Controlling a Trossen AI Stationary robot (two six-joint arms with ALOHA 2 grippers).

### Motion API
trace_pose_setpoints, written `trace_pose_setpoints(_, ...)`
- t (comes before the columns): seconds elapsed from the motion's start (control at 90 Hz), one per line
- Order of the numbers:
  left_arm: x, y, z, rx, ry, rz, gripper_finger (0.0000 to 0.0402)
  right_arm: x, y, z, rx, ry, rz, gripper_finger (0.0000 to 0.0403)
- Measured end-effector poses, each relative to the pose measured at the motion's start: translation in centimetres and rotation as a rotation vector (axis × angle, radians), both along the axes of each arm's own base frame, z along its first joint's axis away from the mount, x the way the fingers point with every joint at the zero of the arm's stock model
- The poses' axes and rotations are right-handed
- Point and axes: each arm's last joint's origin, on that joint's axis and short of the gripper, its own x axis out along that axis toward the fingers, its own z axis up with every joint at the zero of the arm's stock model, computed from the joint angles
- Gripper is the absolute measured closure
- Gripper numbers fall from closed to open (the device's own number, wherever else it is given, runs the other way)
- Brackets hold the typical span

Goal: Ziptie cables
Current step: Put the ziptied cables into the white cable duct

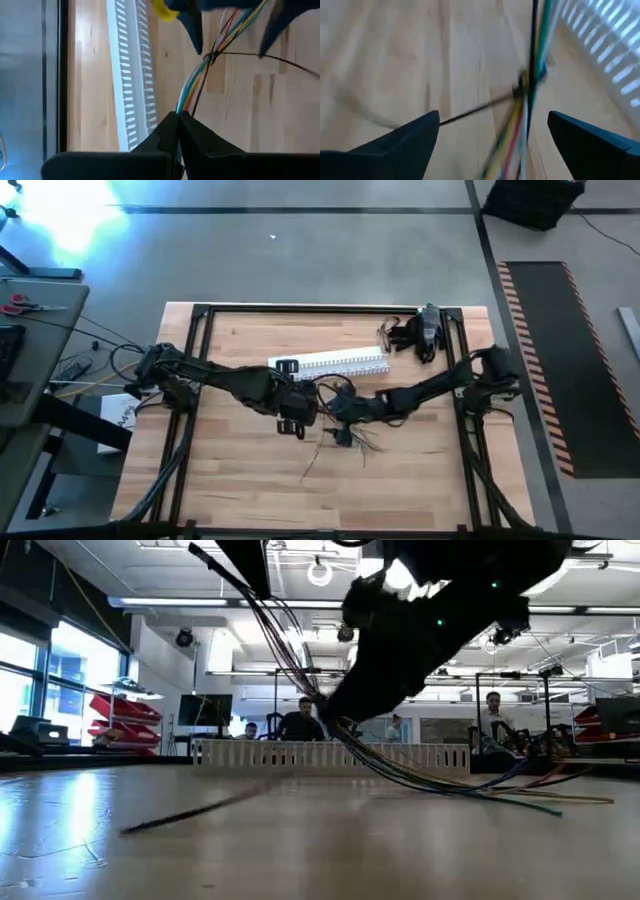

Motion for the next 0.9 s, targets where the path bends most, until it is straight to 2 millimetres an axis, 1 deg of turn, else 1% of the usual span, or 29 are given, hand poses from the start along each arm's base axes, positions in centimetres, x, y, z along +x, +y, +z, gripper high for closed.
trace_pose_setpoints(0.167,0.0,0.0,0.3,0.007,-0.007,-0.009,0.0401,0.0,0.1,-0.5,-0.074,0.113,0.114,0.0073)
trace_pose_setpoints(0.222,0.0,0.0,0.3,0.009,-0.003,-0.014,0.0401,-0.3,0.2,0.0,-0.068,0.15,0.161,0.0078)
trace_pose_setpoints(0.278,0.0,0.0,0.3,0.01,-0.002,-0.016,0.0401,-0.5,0.2,1.0,-0.073,0.163,0.18,0.008)
trace_pose_setpoints(0.344,0.0,0.0,0.3,0.011,0.0,-0.016,0.0401,-0.6,0.1,2.1,-0.099,0.153,0.159,0.008)
trace_pose_setpoints(0.411,0.0,0.0,0.3,0.012,0.0,-0.016,0.0401,-0.6,-0.2,2.3,-0.114,0.145,0.126,0.008)
trace_pose_setpoints(0.522,0.0,0.0,0.3,0.012,0.0,-0.015,0.0401,0.0,-0.4,1.5,-0.063,0.123,0.081,0.008)
trace_pose_setpoints(0.678,0.0,0.0,0.3,0.012,0.0,-0.015,0.0401,0.4,-0.5,-0.8,-0.068,0.166,0.001,0.0086)
trace_pose_setpoints(0.744,0.0,0.0,0.3,0.013,0.002,-0.015,0.0401,0.3,-0.5,-1.2,-0.06,0.19,-0.018,0.0101)
trace_pose_setpoints(0.8,-0.1,0.0,0.3,0.012,0.005,-0.011,0.0401,0.0,-0.6,-1.5,-0.056,0.224,-0.032,0.0123)
trace_pose_setpoints(0.844,-0.1,0.0,0.3,0.012,0.009,-0.004,0.0401,-0.2,-0.6,-1.6,-0.052,0.249,-0.04,0.0148)
trace_pose_setpoints(0.9,-0.3,0.0,0.2,0.011,0.016,0.005,0.0401,-0.4,-0.5,-1.7,-0.047,0.276,-0.035,0.019)
